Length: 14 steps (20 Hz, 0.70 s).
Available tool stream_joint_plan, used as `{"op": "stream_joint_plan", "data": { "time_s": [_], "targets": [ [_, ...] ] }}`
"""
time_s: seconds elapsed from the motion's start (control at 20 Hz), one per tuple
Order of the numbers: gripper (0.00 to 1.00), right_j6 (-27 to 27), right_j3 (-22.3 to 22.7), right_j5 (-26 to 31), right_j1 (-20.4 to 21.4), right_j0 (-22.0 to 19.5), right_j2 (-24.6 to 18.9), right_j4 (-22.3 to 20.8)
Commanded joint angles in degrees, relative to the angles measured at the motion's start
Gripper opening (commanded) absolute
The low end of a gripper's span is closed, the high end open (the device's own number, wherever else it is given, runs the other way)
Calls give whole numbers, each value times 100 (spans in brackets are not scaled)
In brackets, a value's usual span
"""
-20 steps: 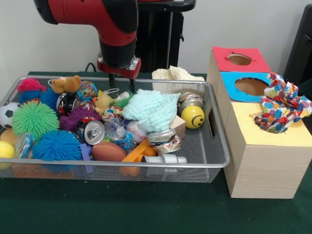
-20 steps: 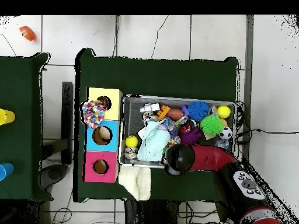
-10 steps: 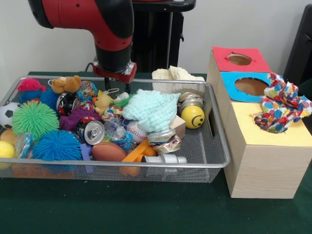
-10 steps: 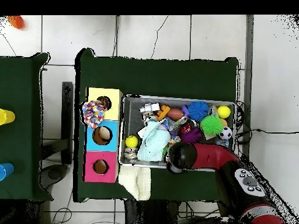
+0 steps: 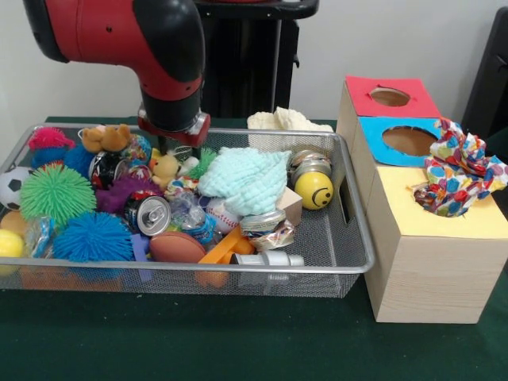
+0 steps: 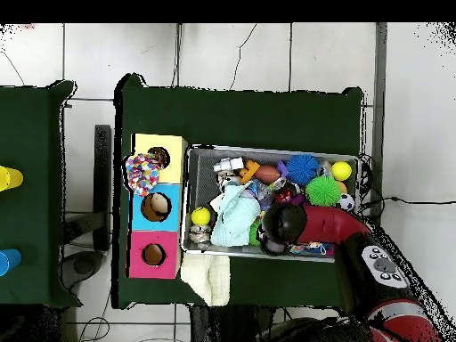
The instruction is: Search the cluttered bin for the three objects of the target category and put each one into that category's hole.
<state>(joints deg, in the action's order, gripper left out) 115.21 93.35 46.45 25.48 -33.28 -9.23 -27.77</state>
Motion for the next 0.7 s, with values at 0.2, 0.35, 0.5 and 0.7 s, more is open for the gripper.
{"op": "stream_joint_plan", "data": {
  "time_s": [0.2, 0.35, 0.5, 0.7],
  "targets": [
    [100, -637, -1449, 636, -381, -35, -448, 16],
    [100, -661, -1422, 572, -423, -120, -494, 19],
    [100, -716, -1313, 728, -235, -166, -529, 93],
    [100, -771, -896, 987, 305, -195, -529, 227]
  ]
}}
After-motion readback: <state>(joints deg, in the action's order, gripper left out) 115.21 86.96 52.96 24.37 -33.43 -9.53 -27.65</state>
